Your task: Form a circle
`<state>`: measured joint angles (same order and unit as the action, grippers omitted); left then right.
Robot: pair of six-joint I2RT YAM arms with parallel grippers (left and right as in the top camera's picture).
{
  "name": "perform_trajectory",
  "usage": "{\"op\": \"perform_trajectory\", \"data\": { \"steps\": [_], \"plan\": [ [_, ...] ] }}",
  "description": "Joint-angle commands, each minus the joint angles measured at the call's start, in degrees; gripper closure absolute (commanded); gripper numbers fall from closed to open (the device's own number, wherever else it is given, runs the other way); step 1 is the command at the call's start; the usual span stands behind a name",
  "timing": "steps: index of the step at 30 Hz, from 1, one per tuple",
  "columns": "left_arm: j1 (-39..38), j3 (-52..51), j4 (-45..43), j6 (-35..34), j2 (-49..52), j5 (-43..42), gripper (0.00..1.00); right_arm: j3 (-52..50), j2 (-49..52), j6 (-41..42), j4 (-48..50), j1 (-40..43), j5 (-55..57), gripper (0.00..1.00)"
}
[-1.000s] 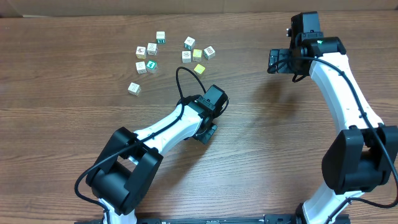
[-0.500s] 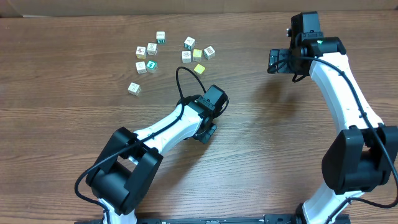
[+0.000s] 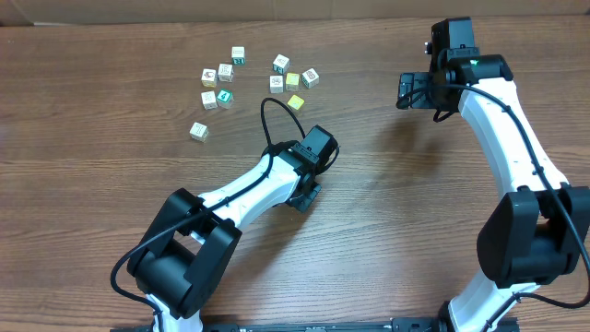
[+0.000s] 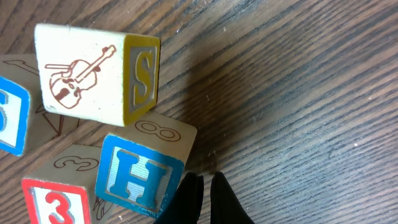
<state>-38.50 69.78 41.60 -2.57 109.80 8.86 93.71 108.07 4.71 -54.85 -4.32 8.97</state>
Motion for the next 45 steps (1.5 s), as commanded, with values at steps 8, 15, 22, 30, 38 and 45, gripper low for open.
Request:
{"op": "perform_trajectory", "data": {
  "steps": [8, 15, 22, 30, 38, 45],
  "plan": [
    [0.3, -0.3, -0.3, 1.1, 0.5, 0.7, 0.96, 0.5, -0.8, 0.1, 0.3, -0.1, 0.0, 0.0],
    [0.3, 0.1, -0.1, 1.1, 0.2, -0.7, 0.96, 0.5, -0.8, 0.1, 0.3, -0.1, 0.0, 0.0],
    [0.3, 6.0, 5.2, 0.9, -2.4, -3.1, 0.96, 0.5, -0.8, 0.1, 0.3, -0.1, 0.0, 0.0],
    [4.2, 13.9, 10.4, -8.3, -9.3, -3.4, 0.96, 0.5, -0.8, 0.1, 0.3, -0.1, 0.0, 0.0],
    [12.2, 11.0, 21.7, -19.5, -10.7, -6.4, 0.96, 0.5, -0.8, 0.1, 0.3, -0.1, 0.0, 0.0],
    [14.8, -0.1, 16.2, -19.2, -10.7, -9.6, 0.96, 0.5, -0.8, 0.1, 0.3, -0.1, 0.0, 0.0]
  ]
}}
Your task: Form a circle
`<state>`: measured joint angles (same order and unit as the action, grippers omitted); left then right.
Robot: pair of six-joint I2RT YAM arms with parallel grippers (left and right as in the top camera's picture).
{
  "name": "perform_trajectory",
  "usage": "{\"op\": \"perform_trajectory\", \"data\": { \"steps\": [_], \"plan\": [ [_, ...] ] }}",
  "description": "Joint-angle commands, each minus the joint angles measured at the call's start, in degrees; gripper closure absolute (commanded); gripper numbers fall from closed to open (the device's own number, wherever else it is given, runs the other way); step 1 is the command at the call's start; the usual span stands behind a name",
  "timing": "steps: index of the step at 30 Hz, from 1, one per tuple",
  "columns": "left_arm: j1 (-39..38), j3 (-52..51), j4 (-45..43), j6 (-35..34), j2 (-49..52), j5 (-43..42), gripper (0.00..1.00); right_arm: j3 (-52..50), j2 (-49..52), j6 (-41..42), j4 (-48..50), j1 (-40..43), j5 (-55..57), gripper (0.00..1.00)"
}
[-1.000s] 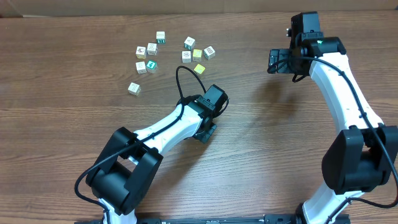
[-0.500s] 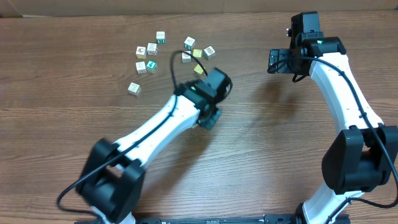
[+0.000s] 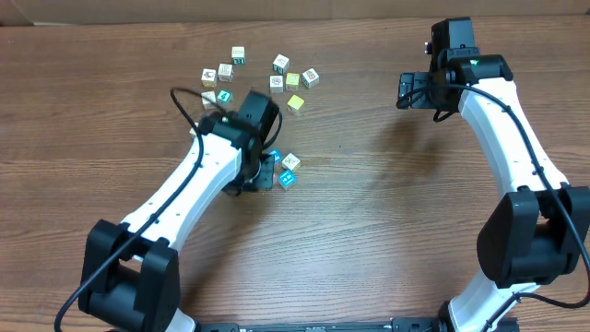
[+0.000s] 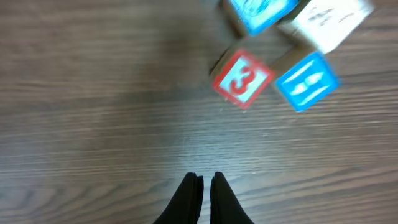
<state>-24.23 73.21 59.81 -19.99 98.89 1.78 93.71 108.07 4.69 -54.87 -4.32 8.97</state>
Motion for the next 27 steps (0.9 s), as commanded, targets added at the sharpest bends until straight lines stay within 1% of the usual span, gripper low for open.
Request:
{"op": "perform_trajectory", "data": {
  "steps": [1, 7, 12, 15, 20, 27],
  "plan": [
    [0.6, -4.8, -3.4, -1.8, 0.2, -3.0, 0.96, 0.5, -0.8, 0.2, 0.3, -0.1, 0.0, 0.0],
    [0.6, -11.1, -11.8, -1.9, 0.2, -4.1, 0.96, 0.5, -0.8, 0.2, 0.3, -0.1, 0.0, 0.0],
    [0.6, -12.9, -16.2, -1.9, 0.2, -1.1, 0.96, 0.5, -0.8, 0.2, 0.3, -0.1, 0.0, 0.0],
    [0.6, -13.0, -18.3, -1.9, 0.2, -0.7, 0.96, 0.5, -0.8, 0.2, 0.3, -0.1, 0.0, 0.0],
    [0.6, -13.0, -19.8, -1.9, 0.2, -0.7, 0.96, 0.5, -0.8, 0.2, 0.3, -0.1, 0.0, 0.0],
    [0.6, -13.1, -19.5, -1.9, 0.3, 0.3, 0.96, 0.5, -0.8, 0.2, 0.3, -0.1, 0.0, 0.0]
  ]
}}
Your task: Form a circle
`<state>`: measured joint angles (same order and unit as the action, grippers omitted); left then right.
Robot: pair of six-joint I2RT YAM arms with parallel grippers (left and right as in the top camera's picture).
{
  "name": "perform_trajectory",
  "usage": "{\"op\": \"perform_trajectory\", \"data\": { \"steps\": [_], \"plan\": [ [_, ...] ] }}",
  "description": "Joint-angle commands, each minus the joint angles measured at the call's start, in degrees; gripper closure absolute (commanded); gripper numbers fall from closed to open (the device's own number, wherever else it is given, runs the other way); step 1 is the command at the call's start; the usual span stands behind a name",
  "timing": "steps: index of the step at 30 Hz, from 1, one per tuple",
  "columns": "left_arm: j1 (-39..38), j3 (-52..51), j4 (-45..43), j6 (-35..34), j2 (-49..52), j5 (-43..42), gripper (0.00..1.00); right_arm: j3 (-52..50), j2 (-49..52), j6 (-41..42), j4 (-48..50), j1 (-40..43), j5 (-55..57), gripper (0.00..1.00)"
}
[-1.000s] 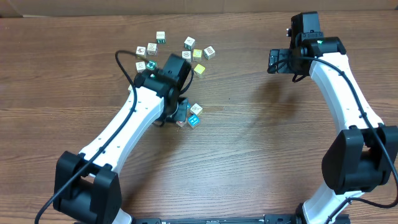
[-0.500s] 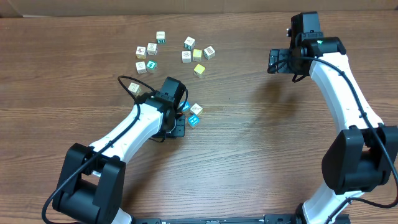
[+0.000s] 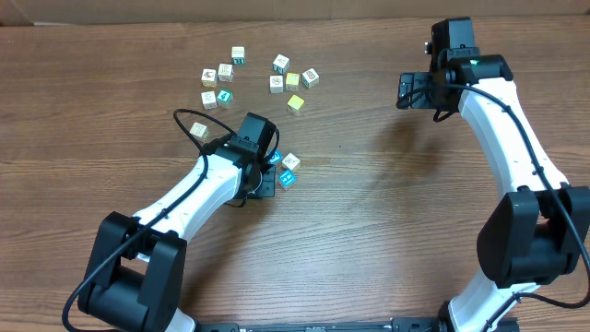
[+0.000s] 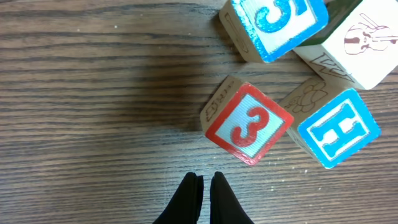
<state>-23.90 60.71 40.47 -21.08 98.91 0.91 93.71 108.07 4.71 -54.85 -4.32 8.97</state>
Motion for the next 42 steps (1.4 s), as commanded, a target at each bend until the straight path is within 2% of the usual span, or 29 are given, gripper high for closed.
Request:
{"op": "perform_trajectory", "data": {
  "steps": [1, 9, 42],
  "plan": [
    [0.3, -0.6, -0.3, -0.8, 0.4, 1.2, 0.96, 0.5, -0.8, 0.1, 0.3, -0.1, 0.0, 0.0],
    [0.3, -0.6, -0.8, -0.9, 3.1, 1.6, 0.96, 0.5, -0.8, 0.1, 0.3, -0.1, 0.0, 0.0],
    [0.3, -0.6, -4.5, 0.5, 3.2, 2.5, 0.96, 0.5, -0.8, 0.1, 0.3, -0.1, 0.0, 0.0]
  ]
}}
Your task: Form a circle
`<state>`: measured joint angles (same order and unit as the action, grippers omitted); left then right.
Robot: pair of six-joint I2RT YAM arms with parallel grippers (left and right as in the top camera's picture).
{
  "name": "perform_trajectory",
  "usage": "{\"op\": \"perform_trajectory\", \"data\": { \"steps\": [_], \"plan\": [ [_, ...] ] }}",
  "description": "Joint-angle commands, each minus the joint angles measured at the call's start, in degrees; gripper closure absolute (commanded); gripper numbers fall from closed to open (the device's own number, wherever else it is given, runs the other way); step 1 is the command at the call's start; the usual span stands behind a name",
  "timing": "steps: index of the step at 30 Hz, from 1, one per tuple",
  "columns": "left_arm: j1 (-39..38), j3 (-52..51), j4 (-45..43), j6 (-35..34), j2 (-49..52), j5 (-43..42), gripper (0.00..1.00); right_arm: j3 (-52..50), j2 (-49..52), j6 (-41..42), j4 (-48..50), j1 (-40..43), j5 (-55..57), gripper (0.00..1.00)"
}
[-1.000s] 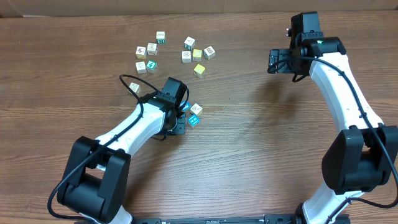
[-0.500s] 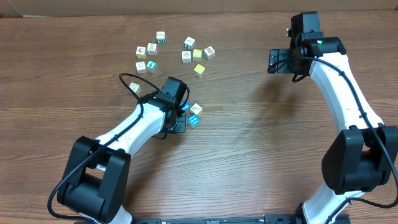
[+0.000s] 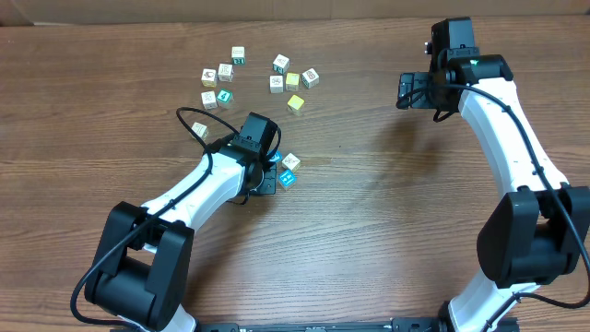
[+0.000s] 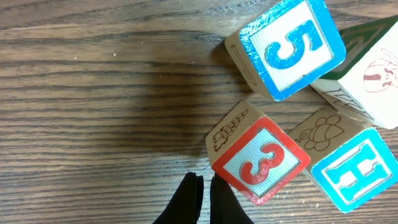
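Observation:
A cluster of wooden alphabet blocks lies mid-table: a red "3" block (image 4: 258, 160), a blue "5" block (image 4: 287, 50), a blue "H" block (image 4: 348, 168) and a white picture block (image 4: 367, 81). In the overhead view this cluster (image 3: 288, 170) sits just right of my left gripper (image 3: 261, 180). In the left wrist view the left gripper (image 4: 204, 179) is shut and empty, its tips right against the lower left edge of the "3" block. Several more blocks (image 3: 260, 77) are scattered at the back. My right gripper (image 3: 407, 89) hangs high at the right; its jaws are not readable.
A lone block (image 3: 199, 131) lies left of the left arm. A yellow block (image 3: 295, 102) sits between the back scatter and the cluster. The wooden table (image 3: 387, 240) spreads bare to the right and front.
My left gripper has come closer to the "3" block, which fills more of the wrist view and now meets the fingertips. The right arm has not moved.
My left gripper was shut low beside the "H" and violin blocks at mid-table. Then it stood to the left of the cluster, higher up. Then it was lower near the "3" block, and now its shut tips sit against that block.

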<state>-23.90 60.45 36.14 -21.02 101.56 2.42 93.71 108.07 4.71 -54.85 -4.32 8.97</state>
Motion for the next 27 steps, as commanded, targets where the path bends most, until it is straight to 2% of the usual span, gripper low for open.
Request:
{"op": "perform_trajectory", "data": {
  "steps": [1, 6, 10, 14, 15, 16, 17, 18, 27],
  "plan": [
    [0.3, -0.3, -0.2, 0.4, 0.5, 1.0, 0.96, 0.5, -0.8, 0.1, 0.3, -0.1, 0.0, 0.0],
    [0.3, 1.5, 2.1, 0.4, -0.5, 2.7, 0.96, 0.5, -0.8, 0.1, 0.3, -0.1, 0.0, 0.0],
    [0.8, 7.6, 6.6, 0.1, -2.8, 6.8, 0.96, 0.5, -0.8, 0.1, 0.3, -0.1, 0.0, 0.0],
    [2.8, 15.0, 10.8, -0.5, -4.1, 7.0, 0.94, 0.5, -0.8, 0.1, 0.3, -0.1, 0.0, 0.0],
    [3.3, 16.2, 11.3, -0.5, -4.2, 7.1, 0.87, 0.5, -0.8, 0.1, 0.3, -0.1, 0.0, 0.0],
    [4.0, 17.3, 11.6, -0.5, -4.2, 7.1, 0.72, 0.5, -0.8, 0.1, 0.3, -0.1, 0.0, 0.0],
    [4.5, 17.9, 11.6, -0.4, -4.2, 7.0, 0.38, 0.5, -0.8, 0.1, 0.3, -0.1, 0.0, 0.0],
    [4.9, 18.2, 11.6, -0.4, -4.2, 7.0, 0.0, 0.5, -0.8, 0.1, 0.3, -0.1, 0.0, 0.0],
    [5.5, 18.1, 11.8, -0.4, -4.2, 7.0, 0.01, 0.5, -0.8, 0.1, 0.3, -0.1, 0.0, 0.0]
  ]
}}
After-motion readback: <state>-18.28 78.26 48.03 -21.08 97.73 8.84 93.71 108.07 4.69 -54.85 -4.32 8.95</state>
